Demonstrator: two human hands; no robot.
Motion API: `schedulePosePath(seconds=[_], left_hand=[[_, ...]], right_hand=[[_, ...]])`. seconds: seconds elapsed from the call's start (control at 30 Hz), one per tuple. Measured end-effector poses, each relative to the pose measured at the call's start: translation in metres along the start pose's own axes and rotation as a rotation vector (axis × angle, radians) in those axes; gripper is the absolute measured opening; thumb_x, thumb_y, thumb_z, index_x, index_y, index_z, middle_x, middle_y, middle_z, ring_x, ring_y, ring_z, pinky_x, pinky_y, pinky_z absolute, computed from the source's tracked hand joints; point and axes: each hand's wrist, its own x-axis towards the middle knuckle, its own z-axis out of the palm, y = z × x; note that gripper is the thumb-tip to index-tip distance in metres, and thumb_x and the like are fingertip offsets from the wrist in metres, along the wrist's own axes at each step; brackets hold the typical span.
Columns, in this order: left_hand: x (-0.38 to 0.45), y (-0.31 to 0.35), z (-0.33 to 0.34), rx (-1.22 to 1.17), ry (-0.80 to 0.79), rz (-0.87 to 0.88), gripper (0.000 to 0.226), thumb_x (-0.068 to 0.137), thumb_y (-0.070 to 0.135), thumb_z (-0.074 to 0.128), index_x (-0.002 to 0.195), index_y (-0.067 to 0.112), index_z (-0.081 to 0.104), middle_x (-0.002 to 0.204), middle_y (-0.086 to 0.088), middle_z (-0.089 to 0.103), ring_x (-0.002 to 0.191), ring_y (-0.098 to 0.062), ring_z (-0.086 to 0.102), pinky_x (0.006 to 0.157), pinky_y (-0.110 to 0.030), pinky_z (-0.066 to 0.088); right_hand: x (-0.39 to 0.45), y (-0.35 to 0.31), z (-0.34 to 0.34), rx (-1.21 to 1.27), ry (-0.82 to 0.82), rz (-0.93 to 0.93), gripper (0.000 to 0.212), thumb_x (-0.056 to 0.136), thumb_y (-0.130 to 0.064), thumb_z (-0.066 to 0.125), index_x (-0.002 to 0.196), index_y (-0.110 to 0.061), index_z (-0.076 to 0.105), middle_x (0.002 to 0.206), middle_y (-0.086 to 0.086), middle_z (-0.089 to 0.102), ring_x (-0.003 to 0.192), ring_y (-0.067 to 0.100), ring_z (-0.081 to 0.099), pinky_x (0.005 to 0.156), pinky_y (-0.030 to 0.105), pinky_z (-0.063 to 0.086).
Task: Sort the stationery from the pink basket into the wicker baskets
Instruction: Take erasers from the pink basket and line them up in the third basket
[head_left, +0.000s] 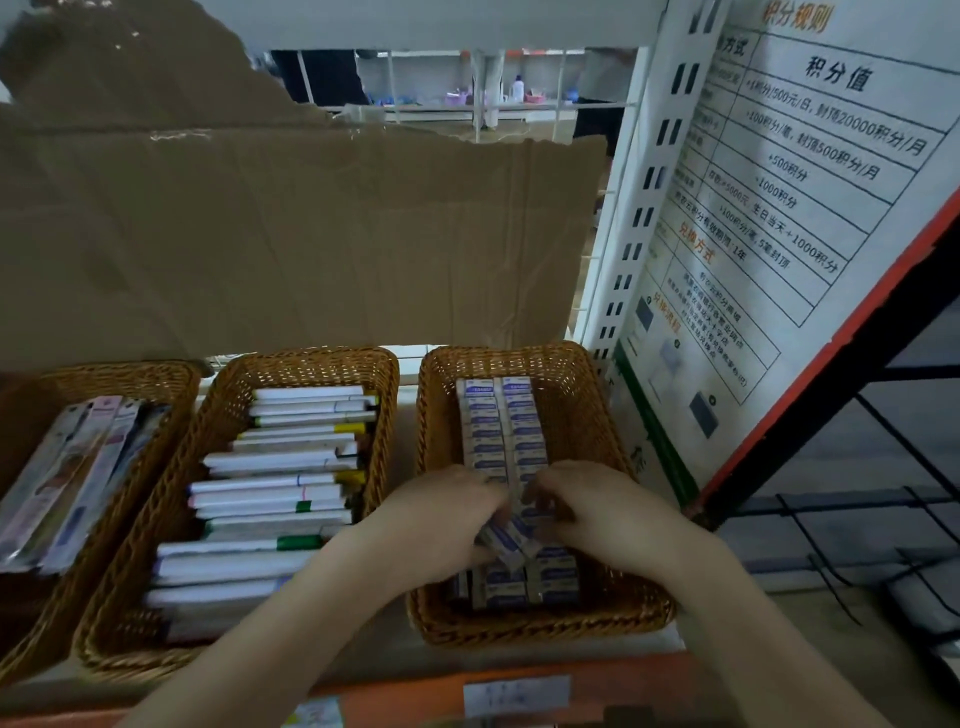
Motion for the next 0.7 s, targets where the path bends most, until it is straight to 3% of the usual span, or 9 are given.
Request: schedulePosePath(seconds=[0.1, 0.23, 0.47, 0.57, 0.7], left_hand=[[-0.002, 0.002, 0.007, 0.042, 0.018, 0.023, 0.035, 0.087, 0.030, 0.062, 0.120, 0.023, 0.051, 0.119, 0.003, 0.050, 0.110, -0.015, 0.045, 0.078, -0.024, 0.037], [-0.005, -0.001, 0.006, 0.015, 0.040, 0.051, 0.027, 0.089, 0.032, 0.058, 0.114, 0.023, 0.054, 0.115, 0.003, 0.053, 0.109, -0.016, 0.046, 0.075, -0.024, 0.037], [-0.006, -0.009, 0.007, 0.052, -0.041, 0.068, 0.028, 0.090, 0.035, 0.060, 0.115, 0.021, 0.058, 0.115, 0.001, 0.053, 0.109, -0.017, 0.043, 0.085, -0.030, 0.041], [-0.008, -0.011, 0.006, 0.037, -0.053, 0.083, 0.025, 0.089, 0.036, 0.060, 0.110, 0.021, 0.060, 0.113, 0.002, 0.056, 0.106, -0.016, 0.046, 0.087, -0.031, 0.044], [-0.008, -0.013, 0.003, 0.025, -0.036, 0.091, 0.022, 0.089, 0.037, 0.060, 0.103, 0.020, 0.061, 0.105, 0.003, 0.059, 0.098, -0.014, 0.051, 0.081, -0.033, 0.048]], right_hand=[[0.011, -0.003, 0.003, 0.001, -0.013, -0.039, 0.029, 0.091, -0.008, 0.054, 0.119, -0.017, 0.056, 0.119, 0.000, 0.054, 0.112, 0.014, 0.047, 0.090, 0.025, 0.041], [0.018, -0.006, 0.004, -0.002, -0.113, -0.098, 0.036, 0.089, 0.001, 0.051, 0.120, -0.016, 0.058, 0.124, 0.002, 0.050, 0.117, 0.016, 0.043, 0.097, 0.024, 0.036], [0.014, -0.002, -0.006, 0.001, -0.192, -0.150, 0.038, 0.089, 0.000, 0.054, 0.121, -0.018, 0.061, 0.125, -0.003, 0.048, 0.111, 0.004, 0.036, 0.081, 0.002, 0.021], [0.011, -0.005, -0.010, 0.039, -0.235, -0.145, 0.038, 0.089, 0.000, 0.055, 0.121, -0.020, 0.061, 0.123, -0.004, 0.047, 0.109, 0.001, 0.036, 0.088, 0.007, 0.025], [0.008, -0.005, -0.014, -0.045, -0.274, -0.128, 0.029, 0.086, -0.013, 0.064, 0.114, -0.020, 0.059, 0.113, -0.006, 0.047, 0.107, 0.011, 0.044, 0.083, 0.016, 0.037]])
